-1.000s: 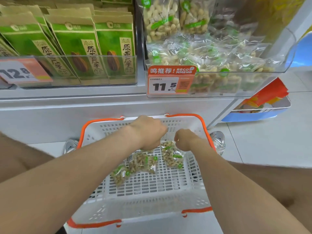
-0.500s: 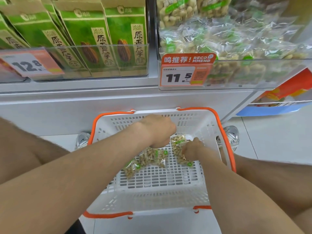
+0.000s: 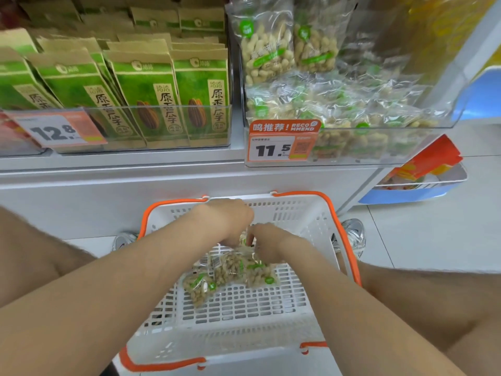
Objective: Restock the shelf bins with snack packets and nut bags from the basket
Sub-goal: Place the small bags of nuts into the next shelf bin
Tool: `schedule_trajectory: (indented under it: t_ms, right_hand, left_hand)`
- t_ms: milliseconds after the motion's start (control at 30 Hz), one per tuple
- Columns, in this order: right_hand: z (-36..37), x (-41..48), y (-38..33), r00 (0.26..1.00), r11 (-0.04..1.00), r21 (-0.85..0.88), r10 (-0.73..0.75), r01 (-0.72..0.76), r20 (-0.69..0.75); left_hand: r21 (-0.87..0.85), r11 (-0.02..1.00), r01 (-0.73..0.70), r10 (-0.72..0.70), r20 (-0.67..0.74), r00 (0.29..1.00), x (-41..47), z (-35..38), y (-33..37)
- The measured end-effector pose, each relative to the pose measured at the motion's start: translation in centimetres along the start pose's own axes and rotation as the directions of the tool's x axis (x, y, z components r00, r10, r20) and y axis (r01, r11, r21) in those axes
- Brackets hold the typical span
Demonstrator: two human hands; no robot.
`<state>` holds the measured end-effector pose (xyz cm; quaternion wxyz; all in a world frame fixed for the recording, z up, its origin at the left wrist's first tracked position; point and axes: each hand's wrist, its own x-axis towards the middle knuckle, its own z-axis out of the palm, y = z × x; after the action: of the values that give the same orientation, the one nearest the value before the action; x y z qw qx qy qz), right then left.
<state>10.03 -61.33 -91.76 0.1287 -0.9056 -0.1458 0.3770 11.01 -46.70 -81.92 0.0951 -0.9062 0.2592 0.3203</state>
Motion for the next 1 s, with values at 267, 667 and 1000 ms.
schedule_trajectory:
  t_ms: [267, 667, 1000]
  right_hand:
    - [-9.2, -7.1, -5.3, 0.977, 0.985, 0.029, -0.163, 0.168, -0.140]
    - [-19.9, -17.0, -6.9, 0.661, 0.875, 0.124, -0.254, 0.469, -0.706]
    - [-25.4, -18.9, -6.3, 0.852, 0.554, 0.766, 0.179, 0.327, -0.493]
  left_hand:
    - [-0.276, 0.961, 0.018, -0.009, 0.033, 0.999, -3.8, -2.5, -1.6]
    - [-0.858, 0.389, -0.336, -0.020, -0.373, 0.928, -11.5, -9.8, -1.3]
    - [-0.719, 0.185, -0.670, -0.670, -0.591, 0.448, -9.2, -12.8, 2.6]
